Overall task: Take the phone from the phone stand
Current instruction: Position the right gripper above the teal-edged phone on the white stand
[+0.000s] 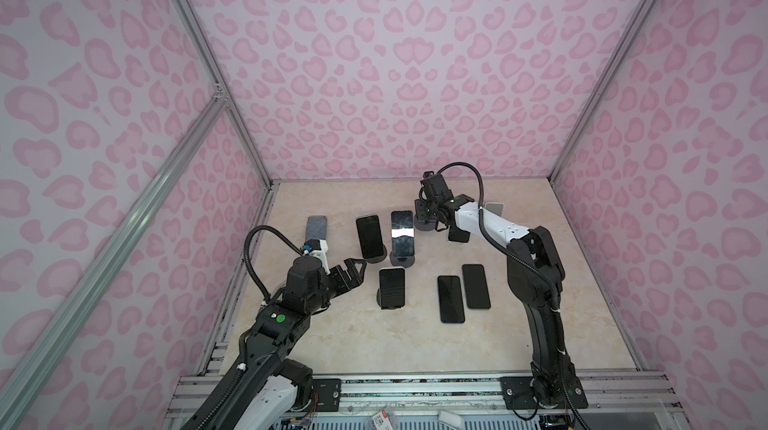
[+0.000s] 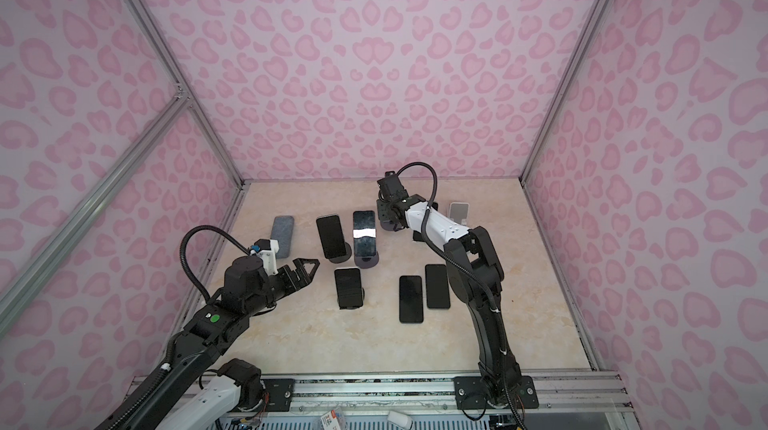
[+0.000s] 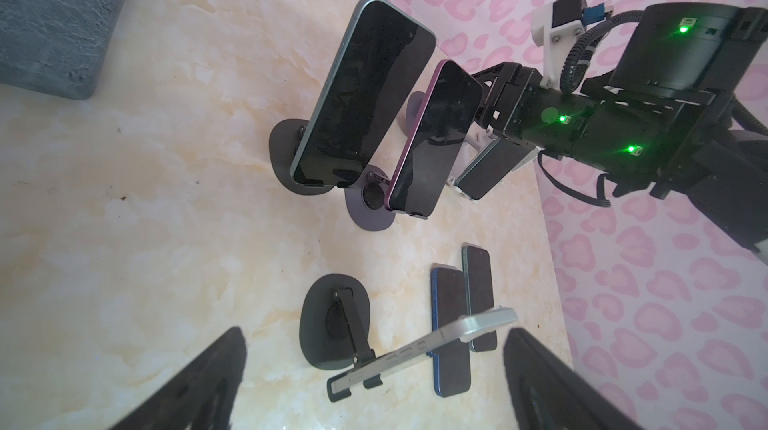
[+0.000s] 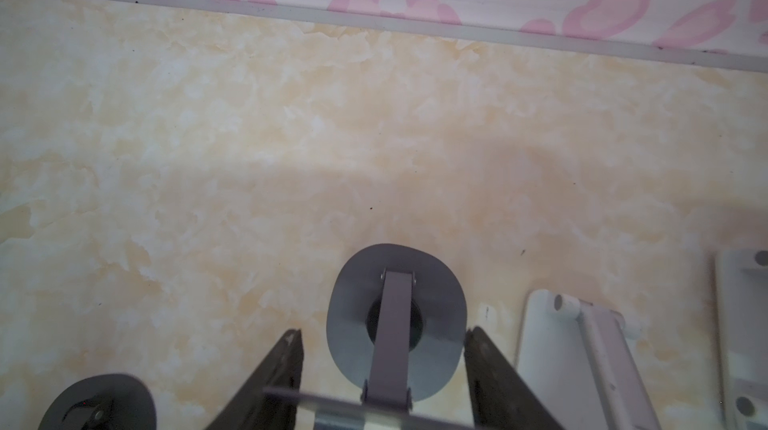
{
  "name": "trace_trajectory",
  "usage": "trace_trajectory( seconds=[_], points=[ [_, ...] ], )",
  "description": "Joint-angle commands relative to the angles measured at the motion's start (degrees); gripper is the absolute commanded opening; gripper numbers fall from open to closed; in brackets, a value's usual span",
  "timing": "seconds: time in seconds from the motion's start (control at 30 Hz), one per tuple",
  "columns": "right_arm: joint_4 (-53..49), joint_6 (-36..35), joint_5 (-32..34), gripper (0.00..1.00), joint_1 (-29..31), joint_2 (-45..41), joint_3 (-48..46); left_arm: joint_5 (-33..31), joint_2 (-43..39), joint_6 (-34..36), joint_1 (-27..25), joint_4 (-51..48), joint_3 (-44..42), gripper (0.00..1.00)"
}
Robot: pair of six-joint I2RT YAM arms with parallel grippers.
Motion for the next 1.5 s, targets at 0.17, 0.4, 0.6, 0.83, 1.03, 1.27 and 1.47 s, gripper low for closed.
trace_trajectory(
  seconds=[0.17, 0.4, 0.6, 0.83, 1.03, 1.27, 1.47],
  points=[
    [-4.3, -1.6, -0.2, 0.60, -0.8, 4.5, 5.7, 0.7, 2.2, 0.9, 0.0, 2.1, 0.9, 1.00],
    [-5.2, -1.1, -1.5, 0.64, -1.3, 5.1, 5.7, 1.2, 2.7, 0.7, 0.0, 2.5, 1.0, 1.00],
    [-6.2, -0.7, -2.2, 0.75, -1.4, 4.0, 5.9, 1.4, 1.9, 0.5, 0.0, 2.2, 0.9, 1.00],
    [-7.7, -0.2, -0.9, 0.85, -1.5, -1.6, 5.9, 2.8, 1.4, 1.7, 0.0, 1.2, 3.2, 1.00],
    [-9.4, 0.8, 0.5, 0.88, -1.4, -7.2, 4.5, 3.6, 0.3, 2.7, 0.0, -0.2, 5.1, 1.00],
    [-7.2, 3.6, 1.1, 0.89, -1.5, -19.8, -6.1, 3.1, -3.4, 3.2, 0.0, -2.5, 6.8, 0.98],
    [-0.5, 7.3, 5.0, 0.88, -1.9, -35.7, -24.4, 0.7, -7.4, 2.9, 0.0, -4.5, 6.0, 0.98]
  ],
)
